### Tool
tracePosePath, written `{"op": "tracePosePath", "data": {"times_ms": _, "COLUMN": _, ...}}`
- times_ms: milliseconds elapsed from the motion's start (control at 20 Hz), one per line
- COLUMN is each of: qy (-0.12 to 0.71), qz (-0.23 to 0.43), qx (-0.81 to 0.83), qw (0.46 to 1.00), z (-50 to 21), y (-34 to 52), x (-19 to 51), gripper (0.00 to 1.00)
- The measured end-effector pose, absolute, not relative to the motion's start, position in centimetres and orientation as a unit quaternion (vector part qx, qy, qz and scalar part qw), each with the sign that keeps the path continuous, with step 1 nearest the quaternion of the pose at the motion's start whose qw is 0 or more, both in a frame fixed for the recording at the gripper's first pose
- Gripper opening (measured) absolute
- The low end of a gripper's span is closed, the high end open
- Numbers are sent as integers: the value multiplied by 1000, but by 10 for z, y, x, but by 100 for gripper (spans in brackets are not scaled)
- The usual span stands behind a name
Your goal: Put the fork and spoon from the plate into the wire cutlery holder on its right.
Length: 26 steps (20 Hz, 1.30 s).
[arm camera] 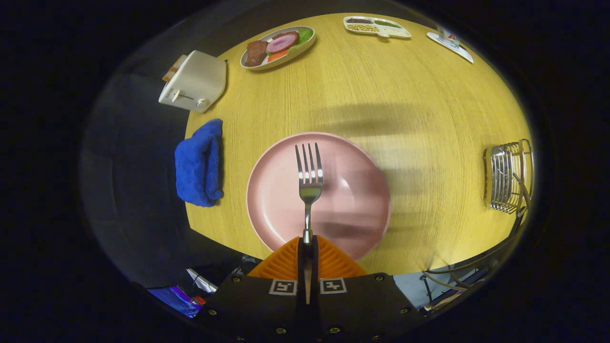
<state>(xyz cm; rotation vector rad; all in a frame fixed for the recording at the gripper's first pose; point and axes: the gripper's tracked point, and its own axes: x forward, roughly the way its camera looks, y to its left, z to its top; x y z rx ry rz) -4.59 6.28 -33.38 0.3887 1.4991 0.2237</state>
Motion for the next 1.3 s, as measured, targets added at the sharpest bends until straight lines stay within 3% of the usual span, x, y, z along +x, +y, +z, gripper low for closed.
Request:
{"op": "tracePosePath", "data": {"times_ms": 650, "qy": 658, "qz": 40, "qx": 172, "qw": 732, "z": -270, "y": -89, "x": -40, "gripper": 3}}
{"op": "tracePosePath", "data": {"times_ms": 1300, "qy": 711, "qz": 0, "qx": 181, "qw": 680, "z": -259, "y": -179, "x": -93, "gripper": 3}}
